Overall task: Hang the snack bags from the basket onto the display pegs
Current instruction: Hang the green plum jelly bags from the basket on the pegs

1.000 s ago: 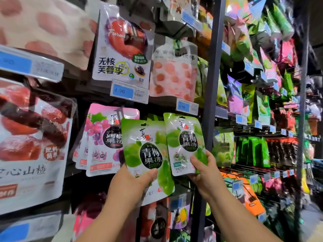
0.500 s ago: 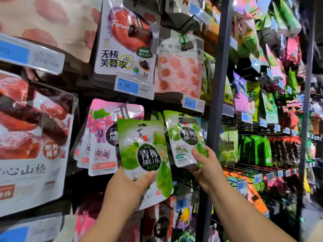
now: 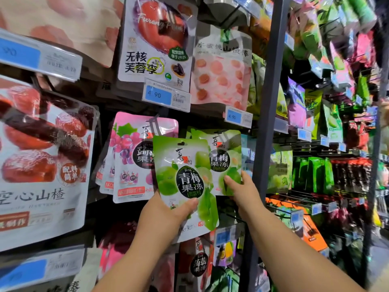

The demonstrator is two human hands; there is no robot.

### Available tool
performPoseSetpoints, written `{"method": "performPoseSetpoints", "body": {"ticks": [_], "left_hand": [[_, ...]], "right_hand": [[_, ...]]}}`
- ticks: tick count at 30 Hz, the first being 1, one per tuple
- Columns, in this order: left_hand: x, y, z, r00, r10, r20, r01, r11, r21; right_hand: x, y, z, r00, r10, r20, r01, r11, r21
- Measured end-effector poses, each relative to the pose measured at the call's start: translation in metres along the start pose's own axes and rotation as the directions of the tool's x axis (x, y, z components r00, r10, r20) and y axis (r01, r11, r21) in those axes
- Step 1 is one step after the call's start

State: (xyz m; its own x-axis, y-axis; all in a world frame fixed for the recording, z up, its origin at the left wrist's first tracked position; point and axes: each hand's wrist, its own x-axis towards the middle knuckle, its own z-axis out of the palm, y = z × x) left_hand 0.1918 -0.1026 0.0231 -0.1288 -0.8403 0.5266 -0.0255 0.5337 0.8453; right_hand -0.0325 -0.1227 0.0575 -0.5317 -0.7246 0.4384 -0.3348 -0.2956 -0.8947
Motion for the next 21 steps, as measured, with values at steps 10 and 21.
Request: {"method": "performPoseSetpoints", "body": {"ticks": [10, 21], "left_hand": [[0.012, 0.001, 0.025, 0.997, 0.014, 0.074, -0.012, 0.999, -0.030], [0.036, 0.020, 0.072, 0.983, 0.025, 0.180, -0.001, 0.991, -0.133]], "right_hand": [[-0.051, 0.001, -0.014, 0.963, -0.255, 0.081, 0.263, 0.959, -0.106], [-0.048, 0.013, -0.032, 0.972, -0.143, 0.185, 0.058, 0.914, 0.402]]}}
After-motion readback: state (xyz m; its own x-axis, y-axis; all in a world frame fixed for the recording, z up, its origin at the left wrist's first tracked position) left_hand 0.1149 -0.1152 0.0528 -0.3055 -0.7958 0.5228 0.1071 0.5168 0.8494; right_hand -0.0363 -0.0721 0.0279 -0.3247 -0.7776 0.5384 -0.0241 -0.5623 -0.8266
